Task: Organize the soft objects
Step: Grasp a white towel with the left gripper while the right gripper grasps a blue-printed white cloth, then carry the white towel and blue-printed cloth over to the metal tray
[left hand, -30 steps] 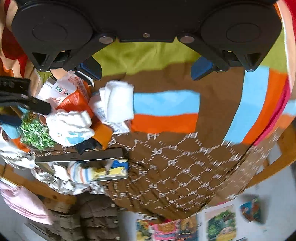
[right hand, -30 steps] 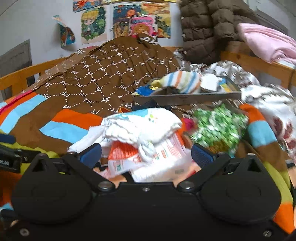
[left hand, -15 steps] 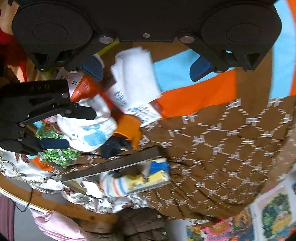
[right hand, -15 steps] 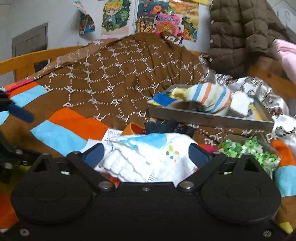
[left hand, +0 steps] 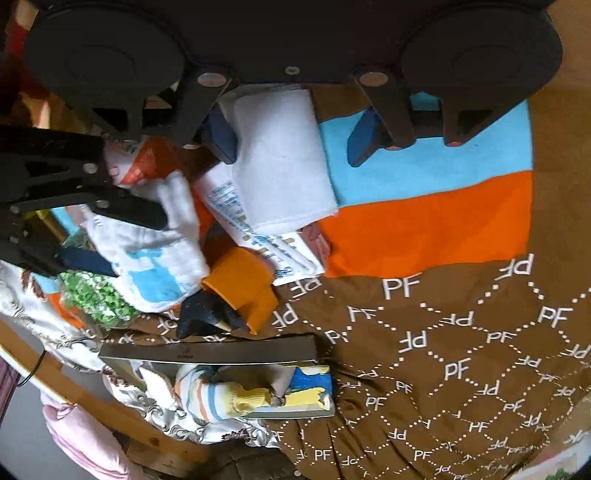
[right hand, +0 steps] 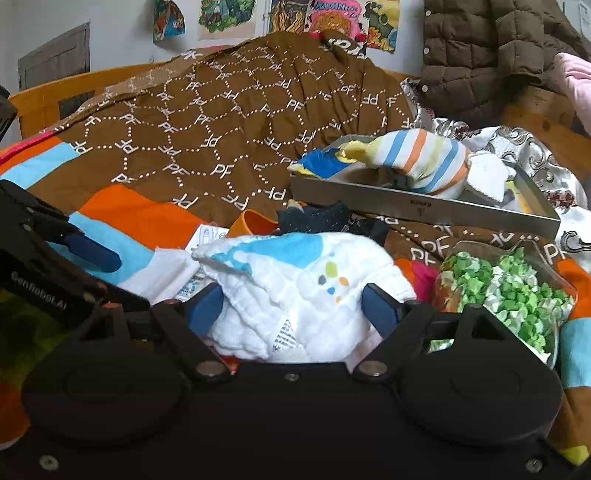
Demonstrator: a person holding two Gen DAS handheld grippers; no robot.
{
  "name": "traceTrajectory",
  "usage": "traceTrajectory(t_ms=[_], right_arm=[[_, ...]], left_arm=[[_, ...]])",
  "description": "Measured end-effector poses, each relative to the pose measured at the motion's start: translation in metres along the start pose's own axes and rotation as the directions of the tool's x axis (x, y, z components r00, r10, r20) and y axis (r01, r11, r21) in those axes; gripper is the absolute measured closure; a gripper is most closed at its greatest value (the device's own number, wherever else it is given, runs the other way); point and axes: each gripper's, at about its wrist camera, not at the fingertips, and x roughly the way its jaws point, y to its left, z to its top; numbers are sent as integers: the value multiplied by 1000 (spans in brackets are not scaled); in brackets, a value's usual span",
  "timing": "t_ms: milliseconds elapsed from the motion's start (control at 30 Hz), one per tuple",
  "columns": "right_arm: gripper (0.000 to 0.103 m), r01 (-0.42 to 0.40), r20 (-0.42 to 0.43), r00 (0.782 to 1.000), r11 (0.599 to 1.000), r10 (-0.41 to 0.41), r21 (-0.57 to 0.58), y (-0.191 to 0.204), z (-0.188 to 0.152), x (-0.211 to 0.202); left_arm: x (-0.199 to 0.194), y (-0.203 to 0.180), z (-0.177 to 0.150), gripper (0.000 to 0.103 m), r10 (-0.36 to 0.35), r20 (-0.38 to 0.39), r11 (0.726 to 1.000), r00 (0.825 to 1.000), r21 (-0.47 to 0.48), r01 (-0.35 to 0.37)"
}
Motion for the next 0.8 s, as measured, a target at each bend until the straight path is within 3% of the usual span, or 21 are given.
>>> traceTrajectory(t_ms=[67,300,367,433,633,800], right_arm=[[34,-2,-3,1000,1000,2,-2,3,0,4],[52,-4,-12,1000,1000,4,-9,9,2,3],[58,-9,-18,1000,1000,9,-4,9,2,5],[66,-10,-20,1000,1000,10,7,7,2,3],[83,-22,-5,1000,998,22,52,-1,1,-6],[90,-22,14,1000,999,21,39,0,4,-15]], left_arm=[[-1,-2,0,54,-25,-3,1000,1000,0,25],[1,-6,1,71,-73,-13,997,997,-27,72],[0,-8,0,83,-84,-12,996,996,-19,84],[-1,-11,-1,88,-87,-11,996,996,-16,87],[-12,-19,1,93,-85,2,996,996,-21,85],[-29,-28,9,93,-114,55,993,992,-15,115]])
